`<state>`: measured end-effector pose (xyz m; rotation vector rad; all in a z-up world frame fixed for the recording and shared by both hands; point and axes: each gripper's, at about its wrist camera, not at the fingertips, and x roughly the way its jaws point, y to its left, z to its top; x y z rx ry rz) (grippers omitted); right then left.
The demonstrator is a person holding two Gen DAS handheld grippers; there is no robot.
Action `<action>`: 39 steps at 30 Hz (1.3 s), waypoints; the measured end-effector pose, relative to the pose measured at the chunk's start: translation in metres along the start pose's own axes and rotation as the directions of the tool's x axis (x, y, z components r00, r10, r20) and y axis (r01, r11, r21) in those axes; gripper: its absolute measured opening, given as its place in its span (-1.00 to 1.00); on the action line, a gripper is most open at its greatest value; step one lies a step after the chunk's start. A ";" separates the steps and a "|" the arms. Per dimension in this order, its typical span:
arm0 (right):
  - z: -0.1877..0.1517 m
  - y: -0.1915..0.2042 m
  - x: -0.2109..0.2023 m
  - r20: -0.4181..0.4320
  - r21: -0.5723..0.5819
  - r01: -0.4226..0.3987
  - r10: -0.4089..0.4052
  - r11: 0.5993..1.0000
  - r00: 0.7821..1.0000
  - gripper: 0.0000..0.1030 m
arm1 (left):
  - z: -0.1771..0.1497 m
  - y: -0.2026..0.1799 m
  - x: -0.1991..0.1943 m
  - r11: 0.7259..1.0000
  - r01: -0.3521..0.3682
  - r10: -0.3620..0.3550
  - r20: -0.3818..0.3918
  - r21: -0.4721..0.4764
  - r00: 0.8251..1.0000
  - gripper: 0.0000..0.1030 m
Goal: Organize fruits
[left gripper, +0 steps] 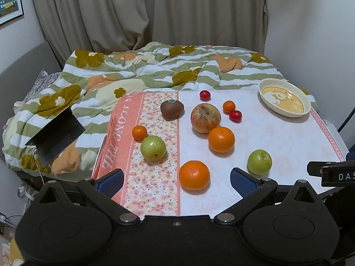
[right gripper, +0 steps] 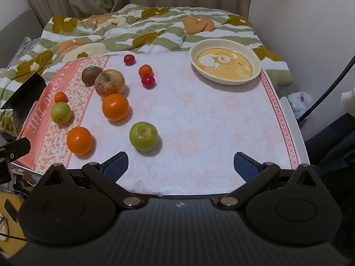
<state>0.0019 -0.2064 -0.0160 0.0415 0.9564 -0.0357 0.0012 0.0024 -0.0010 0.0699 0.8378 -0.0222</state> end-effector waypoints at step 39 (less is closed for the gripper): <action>0.000 0.005 0.000 0.009 -0.014 -0.015 0.016 1.000 1.000 1.00 | 0.002 0.002 0.000 1.000 -0.015 0.015 0.005 0.004 1.000 1.00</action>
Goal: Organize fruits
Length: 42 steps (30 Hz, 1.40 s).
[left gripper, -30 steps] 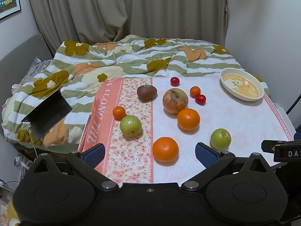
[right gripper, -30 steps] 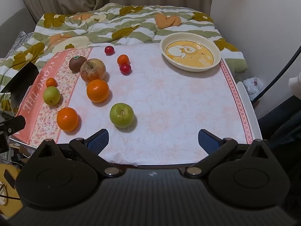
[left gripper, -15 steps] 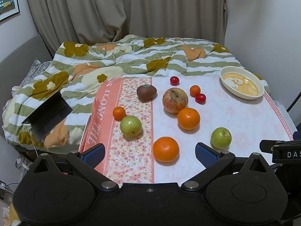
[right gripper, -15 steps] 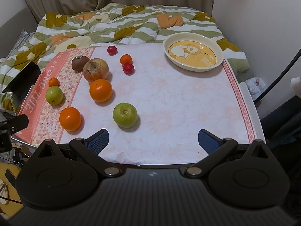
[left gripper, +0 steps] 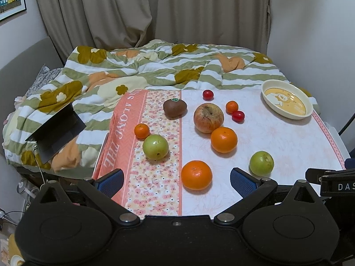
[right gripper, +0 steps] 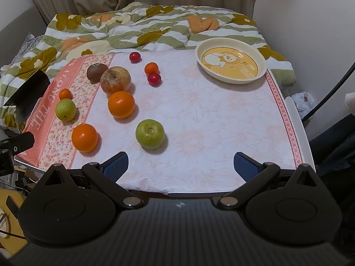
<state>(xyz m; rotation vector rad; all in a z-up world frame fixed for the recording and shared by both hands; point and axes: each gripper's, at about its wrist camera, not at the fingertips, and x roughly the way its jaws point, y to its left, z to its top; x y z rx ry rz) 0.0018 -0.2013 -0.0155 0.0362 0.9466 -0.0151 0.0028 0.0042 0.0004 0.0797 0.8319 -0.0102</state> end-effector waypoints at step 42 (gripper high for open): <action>-0.002 0.002 -0.002 0.007 0.003 0.005 -0.005 1.000 1.000 1.00 | -0.001 0.006 0.000 1.000 0.003 -0.003 -0.001 -0.018 1.000 1.00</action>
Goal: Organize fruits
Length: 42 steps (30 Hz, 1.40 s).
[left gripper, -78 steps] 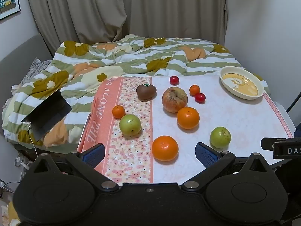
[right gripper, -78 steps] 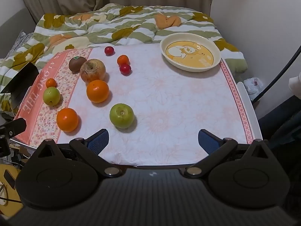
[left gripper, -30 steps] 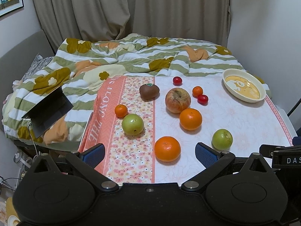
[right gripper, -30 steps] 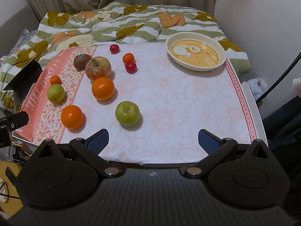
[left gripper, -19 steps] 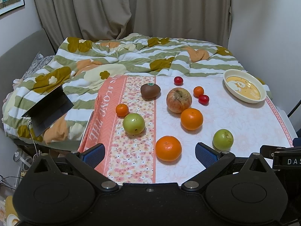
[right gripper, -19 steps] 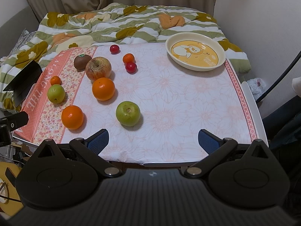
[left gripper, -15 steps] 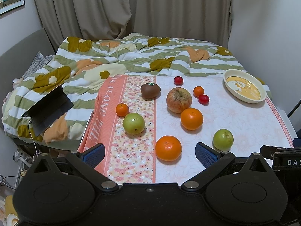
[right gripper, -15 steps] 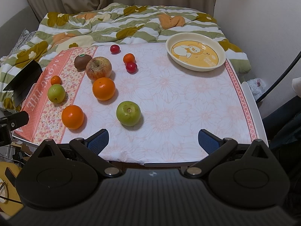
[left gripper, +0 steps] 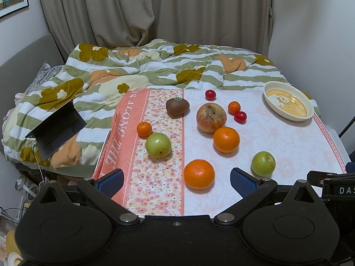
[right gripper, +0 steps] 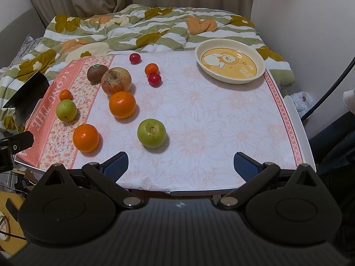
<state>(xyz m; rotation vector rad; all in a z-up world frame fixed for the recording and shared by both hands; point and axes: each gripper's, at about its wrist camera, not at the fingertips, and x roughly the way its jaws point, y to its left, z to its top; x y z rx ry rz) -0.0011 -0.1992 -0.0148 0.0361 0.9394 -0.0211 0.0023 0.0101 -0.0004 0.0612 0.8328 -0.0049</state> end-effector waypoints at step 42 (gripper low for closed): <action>-0.008 0.021 0.067 0.032 -0.092 -0.045 0.048 0.995 0.998 1.00 | -0.026 0.003 0.083 0.980 0.021 -0.029 0.038 0.197 0.999 0.99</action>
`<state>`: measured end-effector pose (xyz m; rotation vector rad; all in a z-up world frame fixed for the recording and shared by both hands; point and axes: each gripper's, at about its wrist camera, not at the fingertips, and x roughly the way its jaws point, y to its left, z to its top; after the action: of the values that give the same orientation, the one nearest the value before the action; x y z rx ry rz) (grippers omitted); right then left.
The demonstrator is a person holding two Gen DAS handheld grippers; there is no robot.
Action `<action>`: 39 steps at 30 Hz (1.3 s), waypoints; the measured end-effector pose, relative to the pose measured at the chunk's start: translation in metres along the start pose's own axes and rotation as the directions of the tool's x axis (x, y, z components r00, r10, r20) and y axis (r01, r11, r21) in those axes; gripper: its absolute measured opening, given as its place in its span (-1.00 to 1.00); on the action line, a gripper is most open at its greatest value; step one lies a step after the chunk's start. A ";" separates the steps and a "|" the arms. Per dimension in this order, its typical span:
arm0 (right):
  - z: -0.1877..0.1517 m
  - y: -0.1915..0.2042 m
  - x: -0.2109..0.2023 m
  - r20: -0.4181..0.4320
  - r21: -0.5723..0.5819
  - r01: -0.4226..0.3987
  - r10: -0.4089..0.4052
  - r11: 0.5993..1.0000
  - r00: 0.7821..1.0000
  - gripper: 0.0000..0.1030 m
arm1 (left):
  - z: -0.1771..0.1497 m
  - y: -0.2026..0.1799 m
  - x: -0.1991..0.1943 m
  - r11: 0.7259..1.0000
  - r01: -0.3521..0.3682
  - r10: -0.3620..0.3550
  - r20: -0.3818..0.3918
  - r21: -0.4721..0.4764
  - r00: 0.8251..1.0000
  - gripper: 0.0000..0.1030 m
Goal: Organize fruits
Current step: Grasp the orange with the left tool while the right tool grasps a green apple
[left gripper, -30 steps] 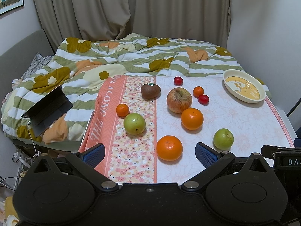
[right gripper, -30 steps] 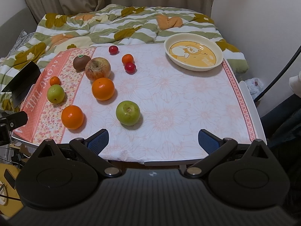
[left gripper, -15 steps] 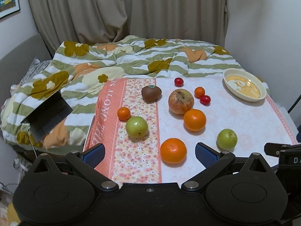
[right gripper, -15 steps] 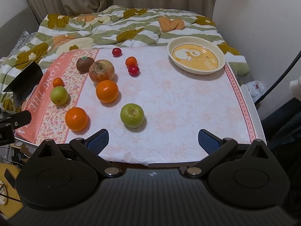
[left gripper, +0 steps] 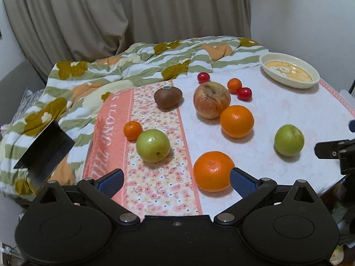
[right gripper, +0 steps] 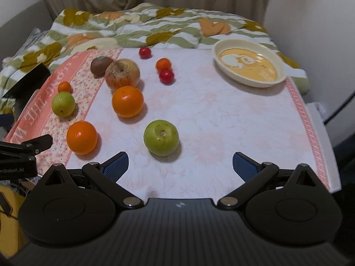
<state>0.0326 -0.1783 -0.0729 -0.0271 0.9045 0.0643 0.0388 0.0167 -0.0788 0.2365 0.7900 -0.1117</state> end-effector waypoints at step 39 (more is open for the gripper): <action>0.015 -0.007 0.083 -0.042 -0.300 -0.298 0.300 0.906 0.953 0.32 | -0.006 -0.051 0.054 0.993 -0.046 0.040 -0.055 -0.112 0.998 0.21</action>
<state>0.0960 -0.1810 -0.1288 -0.1743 0.8810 0.4912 0.0632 -0.0321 -0.1300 0.1491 0.8407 -0.0195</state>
